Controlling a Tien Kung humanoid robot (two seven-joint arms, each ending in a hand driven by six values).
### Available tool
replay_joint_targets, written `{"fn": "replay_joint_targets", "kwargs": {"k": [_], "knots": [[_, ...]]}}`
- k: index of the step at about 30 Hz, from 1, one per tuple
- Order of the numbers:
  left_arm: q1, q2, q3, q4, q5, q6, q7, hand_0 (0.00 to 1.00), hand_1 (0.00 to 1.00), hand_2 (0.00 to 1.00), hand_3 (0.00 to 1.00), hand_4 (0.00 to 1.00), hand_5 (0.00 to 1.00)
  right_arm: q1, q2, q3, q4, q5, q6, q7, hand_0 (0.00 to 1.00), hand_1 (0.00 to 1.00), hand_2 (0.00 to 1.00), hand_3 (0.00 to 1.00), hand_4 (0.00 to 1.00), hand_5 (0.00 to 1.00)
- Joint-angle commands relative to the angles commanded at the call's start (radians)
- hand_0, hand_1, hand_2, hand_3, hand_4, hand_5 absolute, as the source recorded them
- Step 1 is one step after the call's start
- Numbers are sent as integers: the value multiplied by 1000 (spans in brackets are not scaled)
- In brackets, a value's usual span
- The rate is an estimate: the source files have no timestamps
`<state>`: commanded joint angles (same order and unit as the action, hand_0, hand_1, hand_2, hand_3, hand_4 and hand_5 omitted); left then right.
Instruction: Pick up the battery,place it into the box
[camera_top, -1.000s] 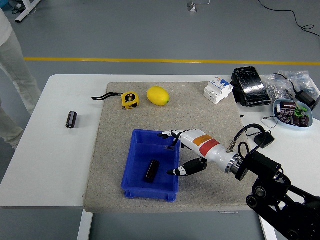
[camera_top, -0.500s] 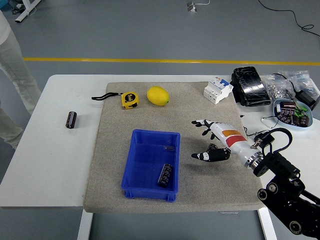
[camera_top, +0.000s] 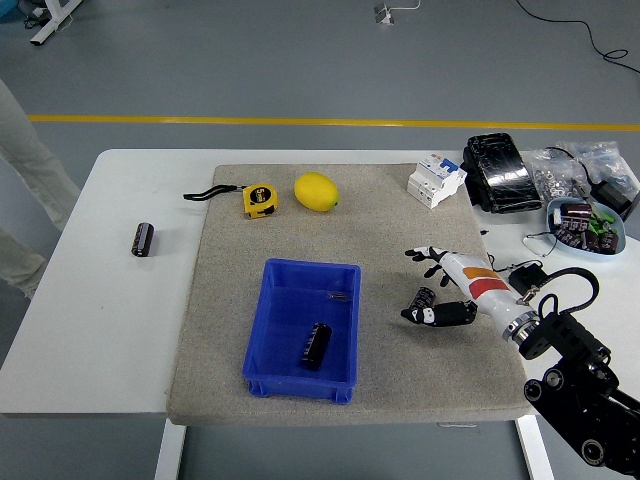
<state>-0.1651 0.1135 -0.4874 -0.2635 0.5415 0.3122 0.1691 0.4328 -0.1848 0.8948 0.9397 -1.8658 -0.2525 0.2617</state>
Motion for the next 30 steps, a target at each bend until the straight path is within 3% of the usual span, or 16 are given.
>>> {"fn": "replay_joint_targets", "kwargs": {"k": [17,18,23,24,30], "knots": [[0,-2,6,0,-8,-1,-3,735,677,714,629,673,643,-21,-3,-14,-39,20,-11,7,426,564,719,801,998,304],[0,-3,6,0,-7,-1,-3,735,677,714,629,673,645,-21,-4,-14,-41,22,-13,8,374,514,650,778,998,301],[-1,-3,7,-1,-8,-1,-3,735,677,714,629,673,645,-21,-3,-17,-48,27,-15,9,374,514,650,778,998,301],[-1,-3,7,0,-7,-1,-3,735,677,714,629,673,644,-21,-2,-17,-48,26,-15,9,336,473,579,771,998,285],[-2,-4,7,-1,-8,-1,-3,735,677,714,630,673,643,-19,-3,-21,-47,30,-16,10,321,465,566,762,998,279]]}}
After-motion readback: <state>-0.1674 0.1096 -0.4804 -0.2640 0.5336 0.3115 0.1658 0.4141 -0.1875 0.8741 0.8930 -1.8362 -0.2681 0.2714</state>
